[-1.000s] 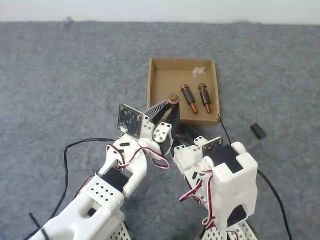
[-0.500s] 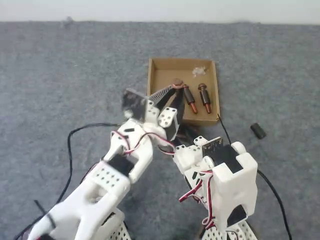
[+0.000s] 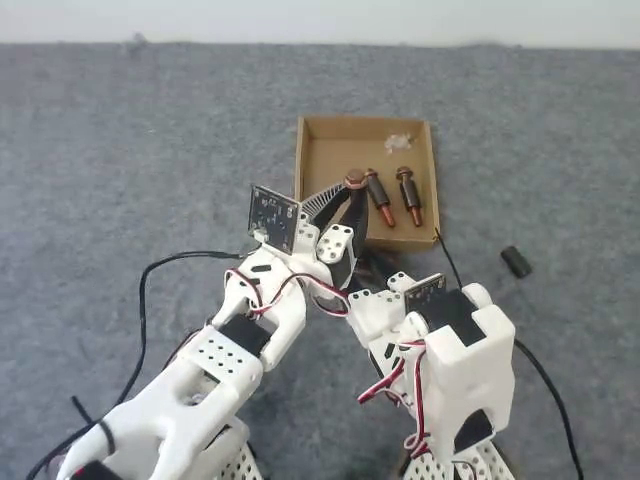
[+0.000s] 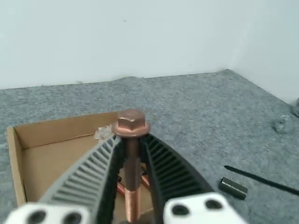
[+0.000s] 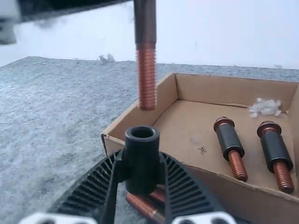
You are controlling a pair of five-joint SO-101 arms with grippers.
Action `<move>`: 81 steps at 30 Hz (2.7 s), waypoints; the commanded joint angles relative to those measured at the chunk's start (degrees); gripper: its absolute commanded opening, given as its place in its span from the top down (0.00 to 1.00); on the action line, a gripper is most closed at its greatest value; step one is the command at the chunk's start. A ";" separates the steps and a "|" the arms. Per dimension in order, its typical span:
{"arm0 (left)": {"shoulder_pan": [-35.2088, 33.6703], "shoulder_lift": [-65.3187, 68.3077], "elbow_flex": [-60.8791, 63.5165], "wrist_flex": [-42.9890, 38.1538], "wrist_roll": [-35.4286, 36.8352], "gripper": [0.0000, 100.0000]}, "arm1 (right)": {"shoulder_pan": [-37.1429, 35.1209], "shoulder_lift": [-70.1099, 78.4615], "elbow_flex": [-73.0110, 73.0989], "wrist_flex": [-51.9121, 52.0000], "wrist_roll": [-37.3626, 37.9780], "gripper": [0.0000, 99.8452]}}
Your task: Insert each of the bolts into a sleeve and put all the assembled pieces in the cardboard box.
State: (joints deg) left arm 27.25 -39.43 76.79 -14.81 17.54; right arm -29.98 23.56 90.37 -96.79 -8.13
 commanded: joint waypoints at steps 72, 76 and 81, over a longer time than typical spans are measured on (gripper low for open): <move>-0.44 6.68 3.21 5.80 -4.57 0.91 | 2.42 -0.48 -0.26 -1.45 3.25 0.99; -0.62 6.68 3.56 5.89 -4.31 0.78 | 2.42 -0.48 -0.35 -1.27 3.25 0.99; -0.88 6.33 3.56 5.89 -4.31 0.75 | 2.42 -0.40 -0.35 -1.19 3.25 0.99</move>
State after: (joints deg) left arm 26.55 -30.90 80.57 -9.19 13.49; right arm -28.40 24.18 90.29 -96.79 -6.02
